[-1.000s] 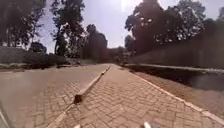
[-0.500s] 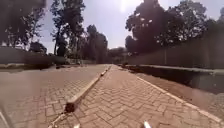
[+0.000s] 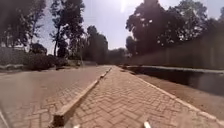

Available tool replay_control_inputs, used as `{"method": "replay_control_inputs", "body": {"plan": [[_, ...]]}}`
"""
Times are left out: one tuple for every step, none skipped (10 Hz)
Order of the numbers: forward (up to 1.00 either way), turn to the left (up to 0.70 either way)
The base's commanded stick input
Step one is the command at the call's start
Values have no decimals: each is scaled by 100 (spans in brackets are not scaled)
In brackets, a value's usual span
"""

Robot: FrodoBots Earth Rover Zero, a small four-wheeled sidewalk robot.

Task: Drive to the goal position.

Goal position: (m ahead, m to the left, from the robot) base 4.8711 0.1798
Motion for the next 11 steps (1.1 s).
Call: {"method": "replay_control_inputs", "body": {"plan": [[70, 0], [70, 0], [70, 0], [70, 0], [70, 0], [70, 0], [70, 0], [70, 0], [70, 0], [70, 0], [75, 0]]}}
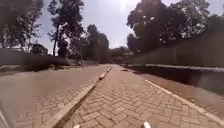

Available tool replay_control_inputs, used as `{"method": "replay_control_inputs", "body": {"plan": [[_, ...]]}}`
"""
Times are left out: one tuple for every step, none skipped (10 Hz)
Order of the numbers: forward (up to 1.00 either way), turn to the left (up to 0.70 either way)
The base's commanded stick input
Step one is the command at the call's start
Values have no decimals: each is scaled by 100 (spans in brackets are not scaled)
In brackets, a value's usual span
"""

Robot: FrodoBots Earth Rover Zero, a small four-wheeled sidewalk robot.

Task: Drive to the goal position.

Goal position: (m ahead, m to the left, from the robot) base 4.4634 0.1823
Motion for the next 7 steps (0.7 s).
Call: {"method": "replay_control_inputs", "body": {"plan": [[81, 0], [85, 0], [85, 0], [85, 0], [85, 0], [85, 0], [85, 0]]}}
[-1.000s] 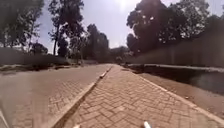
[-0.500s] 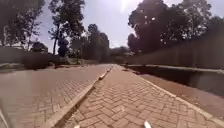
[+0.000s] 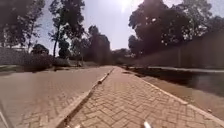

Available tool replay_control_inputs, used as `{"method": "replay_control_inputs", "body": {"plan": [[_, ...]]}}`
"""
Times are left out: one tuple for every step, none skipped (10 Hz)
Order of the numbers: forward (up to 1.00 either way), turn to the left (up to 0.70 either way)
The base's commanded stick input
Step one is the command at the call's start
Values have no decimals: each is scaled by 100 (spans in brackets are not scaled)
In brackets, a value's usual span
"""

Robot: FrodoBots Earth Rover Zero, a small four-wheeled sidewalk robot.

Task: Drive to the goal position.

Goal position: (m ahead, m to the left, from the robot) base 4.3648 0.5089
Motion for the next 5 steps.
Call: {"method": "replay_control_inputs", "body": {"plan": [[85, 0], [85, 0], [85, 0], [85, 0], [85, 0]]}}
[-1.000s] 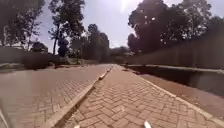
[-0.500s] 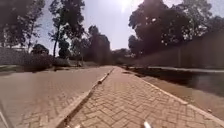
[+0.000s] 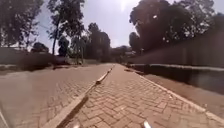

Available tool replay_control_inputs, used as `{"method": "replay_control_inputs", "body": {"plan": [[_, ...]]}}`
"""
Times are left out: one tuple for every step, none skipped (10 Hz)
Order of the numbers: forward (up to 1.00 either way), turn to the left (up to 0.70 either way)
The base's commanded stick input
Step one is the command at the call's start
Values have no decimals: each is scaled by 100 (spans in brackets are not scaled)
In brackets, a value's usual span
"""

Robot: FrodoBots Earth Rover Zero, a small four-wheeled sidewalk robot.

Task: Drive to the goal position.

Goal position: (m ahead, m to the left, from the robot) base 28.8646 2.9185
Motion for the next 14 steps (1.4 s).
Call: {"method": "replay_control_inputs", "body": {"plan": [[85, 0], [85, 0], [85, 0], [85, 0], [85, 0], [85, 0], [85, 0], [85, 0], [85, 0], [85, 0], [85, 0], [85, 0], [85, 0], [85, 0]]}}
